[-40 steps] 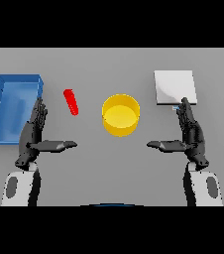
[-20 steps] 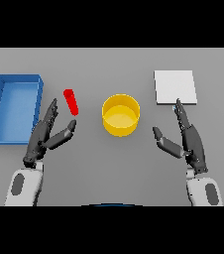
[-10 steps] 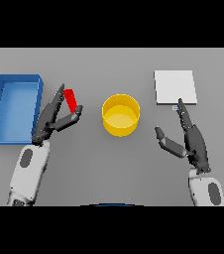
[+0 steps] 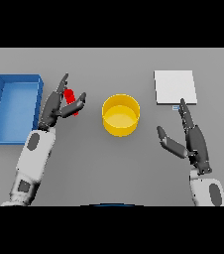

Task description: Pick up the red beaker and tilt it to pour out 1 green nut into yellow bowl. Pick up the yellow bowl and place it on the metallic measuring scale.

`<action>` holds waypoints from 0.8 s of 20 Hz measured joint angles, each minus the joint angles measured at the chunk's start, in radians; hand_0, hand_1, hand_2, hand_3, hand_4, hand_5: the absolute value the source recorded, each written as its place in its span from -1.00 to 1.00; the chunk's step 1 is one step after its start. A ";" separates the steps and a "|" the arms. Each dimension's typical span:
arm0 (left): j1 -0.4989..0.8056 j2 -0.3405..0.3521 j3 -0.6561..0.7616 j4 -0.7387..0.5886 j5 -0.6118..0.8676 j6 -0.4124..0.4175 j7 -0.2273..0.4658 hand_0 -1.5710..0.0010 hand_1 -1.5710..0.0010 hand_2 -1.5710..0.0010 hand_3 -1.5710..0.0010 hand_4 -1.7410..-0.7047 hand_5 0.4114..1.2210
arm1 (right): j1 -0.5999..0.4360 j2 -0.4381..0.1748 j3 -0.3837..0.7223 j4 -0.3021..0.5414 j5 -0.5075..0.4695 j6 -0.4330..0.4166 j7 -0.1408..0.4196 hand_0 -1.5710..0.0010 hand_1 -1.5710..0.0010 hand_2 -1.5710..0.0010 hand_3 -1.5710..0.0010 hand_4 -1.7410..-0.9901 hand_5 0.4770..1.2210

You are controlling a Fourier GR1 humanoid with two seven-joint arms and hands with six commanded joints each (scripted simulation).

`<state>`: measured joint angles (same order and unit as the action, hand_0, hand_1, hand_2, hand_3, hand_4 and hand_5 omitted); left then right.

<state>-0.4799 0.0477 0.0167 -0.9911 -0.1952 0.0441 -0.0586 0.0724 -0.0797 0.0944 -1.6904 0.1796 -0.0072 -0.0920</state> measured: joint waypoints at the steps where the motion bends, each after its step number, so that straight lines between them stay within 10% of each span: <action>1: -0.015 -0.001 0.012 0.033 0.008 -0.002 -0.016 1.00 1.00 1.00 1.00 -0.04 -0.30 | 0.014 0.004 0.006 -0.006 0.000 0.004 -0.005 1.00 1.00 1.00 1.00 0.32 -0.56; 6: -0.063 -0.040 0.069 0.146 0.059 0.005 -0.141 0.90 0.88 0.80 0.83 -0.27 -0.14 | 0.016 0.008 0.003 -0.013 -0.011 0.005 0.003 1.00 1.00 1.00 1.00 0.33 -0.55; 10: -0.100 -0.068 0.091 0.202 0.047 0.083 -0.159 0.04 0.00 -0.08 -0.13 -0.57 0.45 | 0.005 0.004 -0.001 -0.012 -0.005 -0.002 0.011 1.00 1.00 1.00 1.00 0.34 -0.54; 16: -0.116 -0.059 0.057 0.229 -0.001 0.112 -0.188 -0.73 -0.74 -0.76 -0.66 -0.66 0.86 | 0.001 0.006 -0.007 -0.008 -0.022 0.006 0.010 1.00 1.00 1.00 1.00 0.30 -0.55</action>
<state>-0.5958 -0.0114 0.0741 -0.7623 -0.1960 0.1559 -0.2469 0.0732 -0.0738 0.0878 -1.6981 0.1575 -0.0015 -0.0824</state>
